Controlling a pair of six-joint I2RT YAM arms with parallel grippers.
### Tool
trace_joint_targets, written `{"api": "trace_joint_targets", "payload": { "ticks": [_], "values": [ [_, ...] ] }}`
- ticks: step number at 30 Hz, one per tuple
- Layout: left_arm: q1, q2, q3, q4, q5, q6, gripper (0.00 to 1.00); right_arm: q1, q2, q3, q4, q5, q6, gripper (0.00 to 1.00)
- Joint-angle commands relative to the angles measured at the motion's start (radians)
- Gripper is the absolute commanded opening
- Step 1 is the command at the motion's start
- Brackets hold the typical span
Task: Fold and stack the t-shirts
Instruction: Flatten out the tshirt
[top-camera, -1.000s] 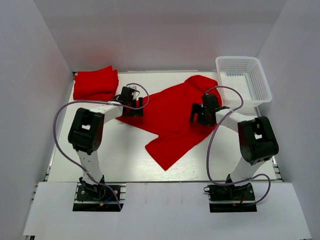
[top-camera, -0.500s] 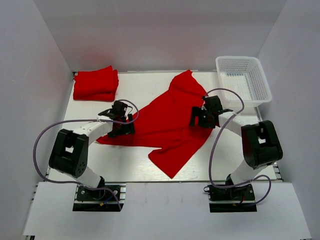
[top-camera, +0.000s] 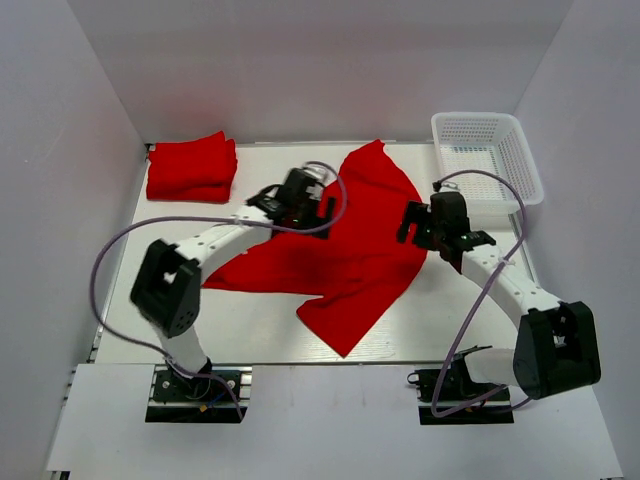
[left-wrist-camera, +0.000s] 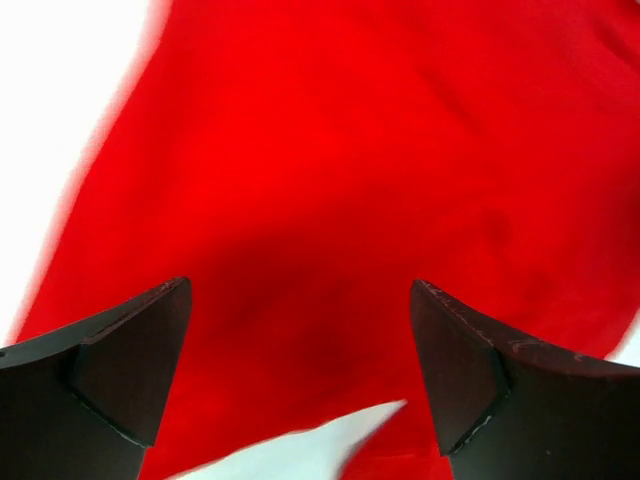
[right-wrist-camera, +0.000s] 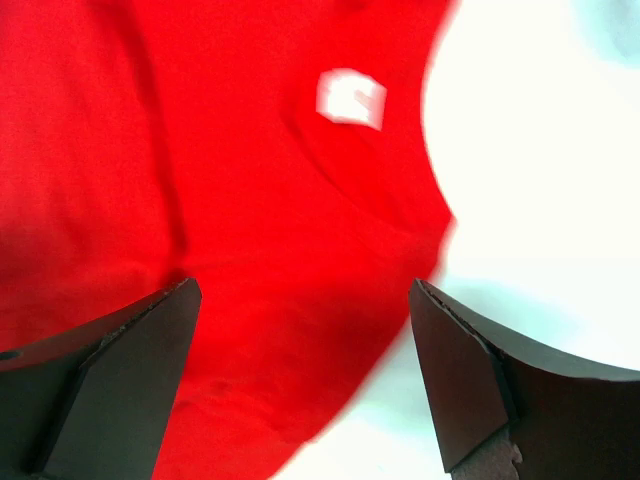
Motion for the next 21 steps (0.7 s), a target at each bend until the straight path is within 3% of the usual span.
{"api": "trace_joint_targets", "payload": {
  "ticks": [1,7,11,17,21],
  "values": [
    [-0.130,0.091,0.084,-0.027,0.077,0.091,0.98,-0.014,-0.043,-0.066,-0.069,0.130,0.085,0.90],
    [-0.258,0.220,0.144,-0.014,0.107,0.091,0.86,-0.035,-0.052,-0.107,-0.105,0.146,0.100,0.90],
    [-0.301,0.287,0.194,-0.026,0.052,0.053,0.83,-0.052,-0.062,-0.118,-0.103,0.144,0.100,0.90],
    [-0.321,0.346,0.242,-0.078,-0.001,0.033,0.69,-0.072,-0.083,-0.137,-0.105,0.149,0.102,0.90],
    [-0.330,0.355,0.231,-0.078,-0.001,0.033,0.47,-0.085,-0.083,-0.140,-0.103,0.137,0.099,0.90]
  ]
}}
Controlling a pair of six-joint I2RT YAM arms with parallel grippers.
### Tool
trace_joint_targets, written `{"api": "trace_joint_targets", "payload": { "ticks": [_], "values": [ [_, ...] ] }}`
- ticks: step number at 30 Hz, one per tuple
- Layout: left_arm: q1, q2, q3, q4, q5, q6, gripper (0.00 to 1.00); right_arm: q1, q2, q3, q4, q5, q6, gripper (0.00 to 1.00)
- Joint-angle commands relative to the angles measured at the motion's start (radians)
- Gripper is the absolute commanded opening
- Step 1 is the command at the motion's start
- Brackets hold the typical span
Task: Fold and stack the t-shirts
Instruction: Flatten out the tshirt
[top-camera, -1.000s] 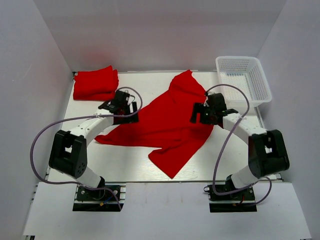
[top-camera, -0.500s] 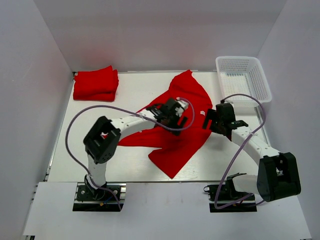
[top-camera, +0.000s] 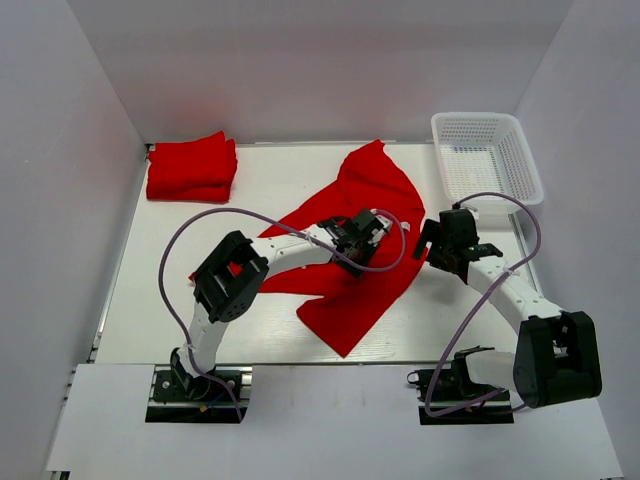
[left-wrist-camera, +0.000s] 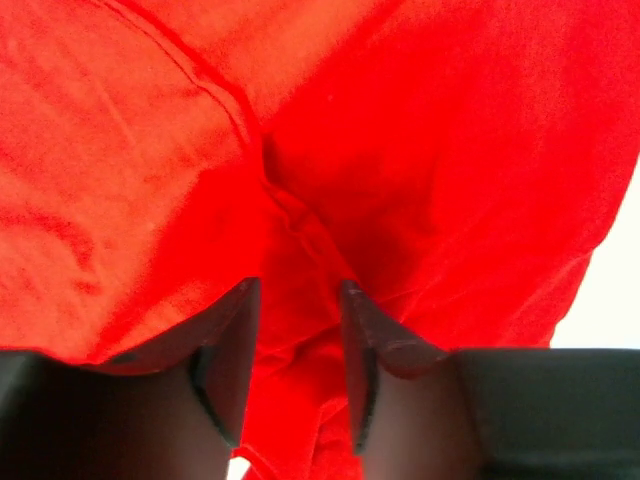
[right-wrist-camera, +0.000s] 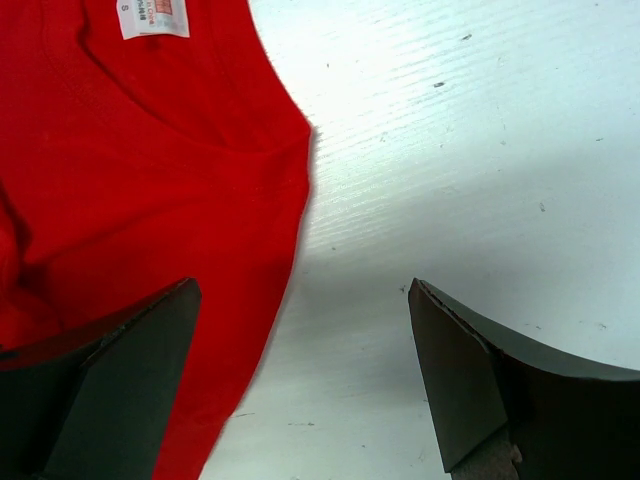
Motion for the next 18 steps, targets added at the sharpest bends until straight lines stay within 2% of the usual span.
{"api": "trace_joint_targets", "payload": {
  "ticks": [1,10,13,17,18],
  "values": [
    [-0.014,0.006,0.033,-0.021,-0.030,-0.005,0.39,-0.014,-0.018,-0.007,0.005,0.011,0.016,0.90],
    [-0.023,0.016,0.013,-0.030,0.025,-0.015,0.36,-0.027,0.000,-0.008,0.014,-0.025,0.003,0.90],
    [-0.023,-0.005,0.013,-0.021,0.035,-0.028,0.41,-0.030,-0.001,-0.011,0.017,-0.023,0.000,0.90],
    [-0.023,-0.025,0.013,-0.009,0.035,-0.039,0.41,-0.028,-0.006,-0.013,0.017,-0.025,-0.006,0.90],
    [-0.023,-0.025,0.013,-0.009,0.035,-0.039,0.44,-0.028,-0.003,-0.013,0.017,-0.026,-0.004,0.90]
  ]
}}
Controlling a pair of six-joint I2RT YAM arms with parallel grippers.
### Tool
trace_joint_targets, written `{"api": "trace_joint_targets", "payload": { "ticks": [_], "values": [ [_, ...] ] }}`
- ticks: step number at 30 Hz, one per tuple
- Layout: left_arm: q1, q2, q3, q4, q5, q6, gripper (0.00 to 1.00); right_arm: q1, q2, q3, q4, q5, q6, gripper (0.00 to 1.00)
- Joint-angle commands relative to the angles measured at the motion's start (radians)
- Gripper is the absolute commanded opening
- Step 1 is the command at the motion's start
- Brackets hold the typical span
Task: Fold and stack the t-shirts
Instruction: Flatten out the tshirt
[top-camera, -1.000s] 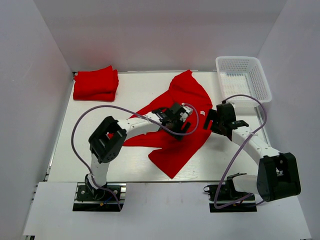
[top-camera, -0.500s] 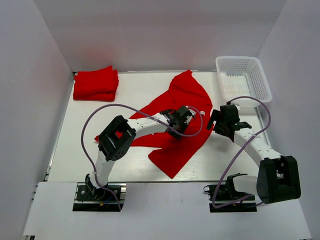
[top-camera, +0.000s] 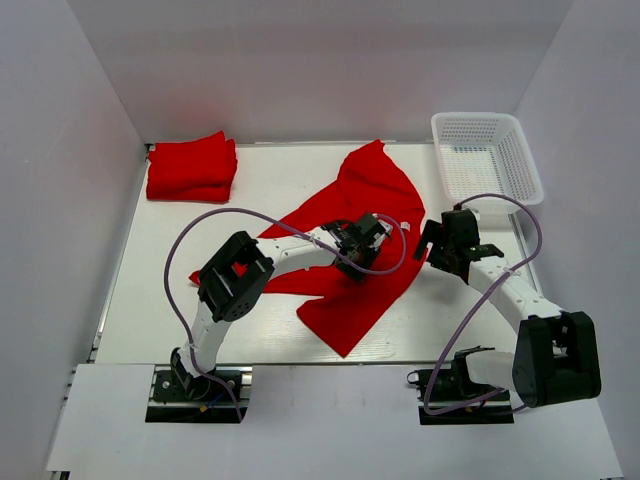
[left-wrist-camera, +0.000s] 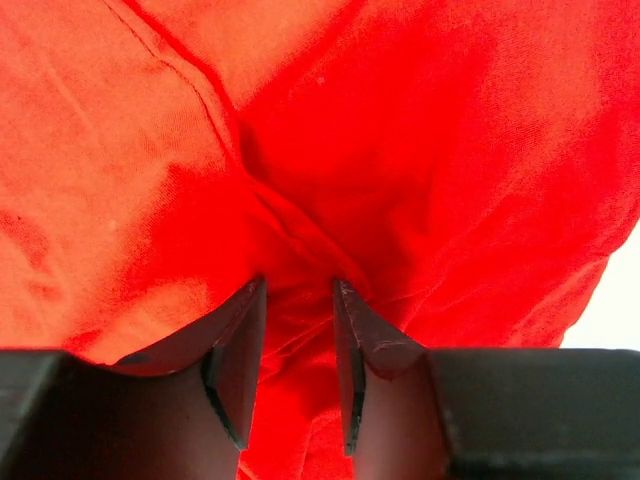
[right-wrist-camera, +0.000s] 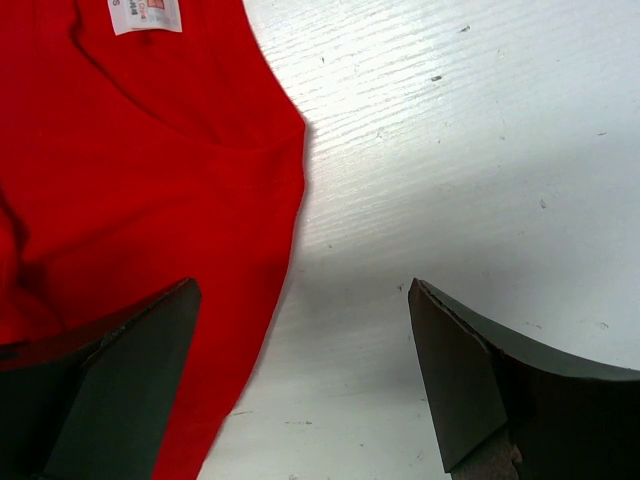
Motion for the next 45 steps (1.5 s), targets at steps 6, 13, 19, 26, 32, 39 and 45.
{"api": "trace_joint_targets", "payload": {
  "ticks": [6,13,19,26,32,39,45],
  "values": [
    [-0.008,-0.078,0.019,0.016,0.006,-0.036,0.49,-0.005,0.009,0.000,0.014,-0.004,-0.005,0.90],
    [-0.008,-0.060,0.028,0.013,0.047,-0.036,0.49,-0.002,0.020,0.000,0.015,-0.006,-0.012,0.90],
    [-0.008,-0.042,0.019,0.024,0.084,-0.027,0.22,-0.007,0.026,0.000,0.023,-0.012,-0.015,0.90],
    [-0.008,-0.084,0.028,0.001,-0.034,-0.036,0.00,0.002,0.035,-0.020,0.101,-0.134,-0.094,0.90],
    [0.013,-0.176,-0.012,0.040,-0.132,-0.036,0.00,0.021,0.072,-0.039,0.221,-0.320,-0.119,0.90],
    [0.013,-0.266,-0.104,0.143,-0.107,-0.015,0.00,0.054,0.195,0.003,0.238,-0.363,-0.120,0.90],
    [0.004,-0.187,-0.003,0.029,-0.079,-0.001,1.00,0.068,0.218,0.004,0.238,-0.345,-0.105,0.90]
  ]
}}
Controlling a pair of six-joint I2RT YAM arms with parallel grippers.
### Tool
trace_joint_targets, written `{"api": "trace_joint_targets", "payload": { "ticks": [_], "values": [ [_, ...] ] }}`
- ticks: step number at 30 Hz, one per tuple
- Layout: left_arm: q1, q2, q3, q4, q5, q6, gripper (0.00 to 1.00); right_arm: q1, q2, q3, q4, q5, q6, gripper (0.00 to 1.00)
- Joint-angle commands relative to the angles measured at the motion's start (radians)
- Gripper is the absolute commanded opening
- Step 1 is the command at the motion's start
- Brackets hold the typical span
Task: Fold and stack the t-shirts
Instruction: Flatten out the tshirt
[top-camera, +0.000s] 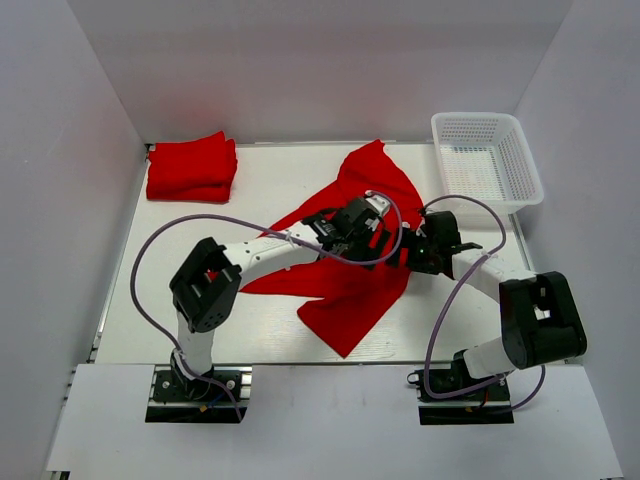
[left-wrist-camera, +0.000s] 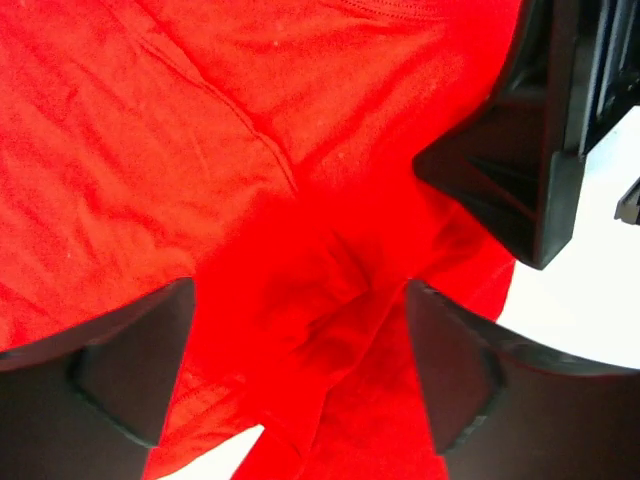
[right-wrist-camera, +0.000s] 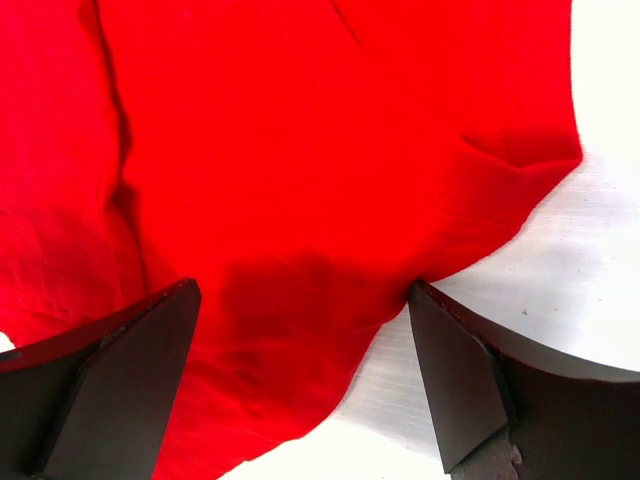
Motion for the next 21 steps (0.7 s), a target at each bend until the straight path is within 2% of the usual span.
{"api": "trace_joint_targets", "payload": {
  "ticks": [1,7,14,21],
  "values": [
    [-0.007,0.029,0.057,-0.066,0.006,0.011,1.00,0.005,0.015,0.023,0.017,-0.005,0.002,0.90],
    [-0.007,0.042,0.038,-0.054,0.060,0.001,1.00,0.005,0.020,0.023,-0.003,0.041,0.025,0.90],
    [-0.017,0.042,-0.009,-0.009,0.085,-0.019,0.84,0.002,-0.004,0.021,-0.058,0.148,0.072,0.90],
    [-0.017,0.102,-0.009,-0.009,0.063,-0.048,0.80,0.003,0.005,0.013,-0.072,0.148,0.081,0.90]
  ]
}}
